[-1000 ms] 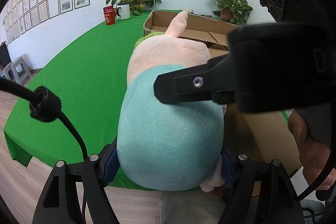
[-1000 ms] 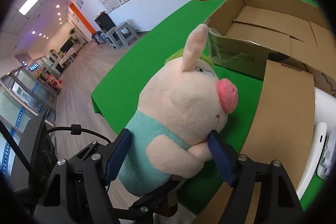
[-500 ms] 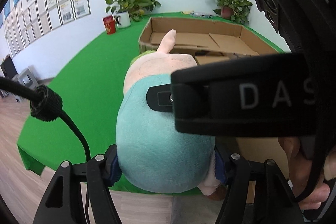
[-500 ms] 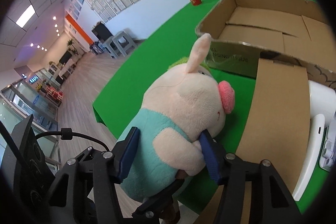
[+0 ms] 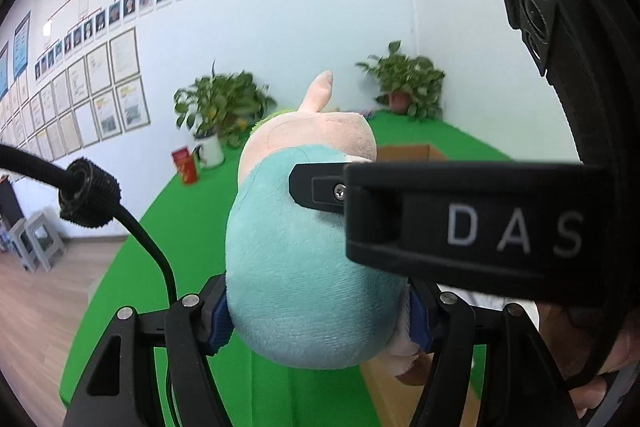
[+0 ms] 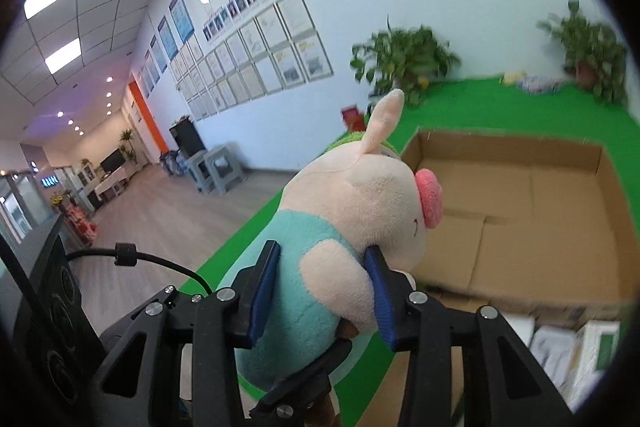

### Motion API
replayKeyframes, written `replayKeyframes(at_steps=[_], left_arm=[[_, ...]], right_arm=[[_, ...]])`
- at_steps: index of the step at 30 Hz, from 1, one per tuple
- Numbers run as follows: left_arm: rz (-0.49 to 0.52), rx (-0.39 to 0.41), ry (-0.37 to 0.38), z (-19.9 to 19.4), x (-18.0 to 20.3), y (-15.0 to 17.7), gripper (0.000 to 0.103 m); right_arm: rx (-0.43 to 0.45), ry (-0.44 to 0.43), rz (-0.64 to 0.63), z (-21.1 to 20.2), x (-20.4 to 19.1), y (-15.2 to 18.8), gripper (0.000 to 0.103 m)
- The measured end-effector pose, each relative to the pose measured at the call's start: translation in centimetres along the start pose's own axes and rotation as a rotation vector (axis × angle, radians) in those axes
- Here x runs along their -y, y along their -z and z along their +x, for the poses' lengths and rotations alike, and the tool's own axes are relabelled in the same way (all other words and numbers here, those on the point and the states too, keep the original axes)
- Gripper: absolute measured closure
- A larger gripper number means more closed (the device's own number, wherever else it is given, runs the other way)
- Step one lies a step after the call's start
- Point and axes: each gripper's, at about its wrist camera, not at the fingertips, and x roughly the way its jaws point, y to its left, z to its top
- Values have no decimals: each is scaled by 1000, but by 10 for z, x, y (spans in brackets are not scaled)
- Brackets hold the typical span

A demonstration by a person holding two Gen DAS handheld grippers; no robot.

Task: Organize objects
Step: 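Lift the plush pig with both tools and carry it over the open cardboard box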

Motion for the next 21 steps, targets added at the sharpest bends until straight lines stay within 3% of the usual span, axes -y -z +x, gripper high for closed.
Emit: replayKeyframes(at_steps=[5,9,12,15,16,18,21], left_arm=[[22,42,29,12,23,-49,39],[-41,20,97,10,23,-93,39],[-15,60,82,3,17,-113,39],[-10,51,82,17,18,-134,39],[-9,43,83,25,18,-139,39],[-21,19,92,78,25,-160,39],[-43,-30,101,139,-16,-155,39]], right_arm=[[69,29,-20,-10,11,-37,63],[102,46,-47,-13,16,-63,64],[133,44,-55,-14,20,-87,64],[140,40,-51,-6,27,-102,64],[139,39,-48,-3,29,-103,64],[133,42,-42,8,35,-109,64],[103,40,-21,25,47,-111,64]])
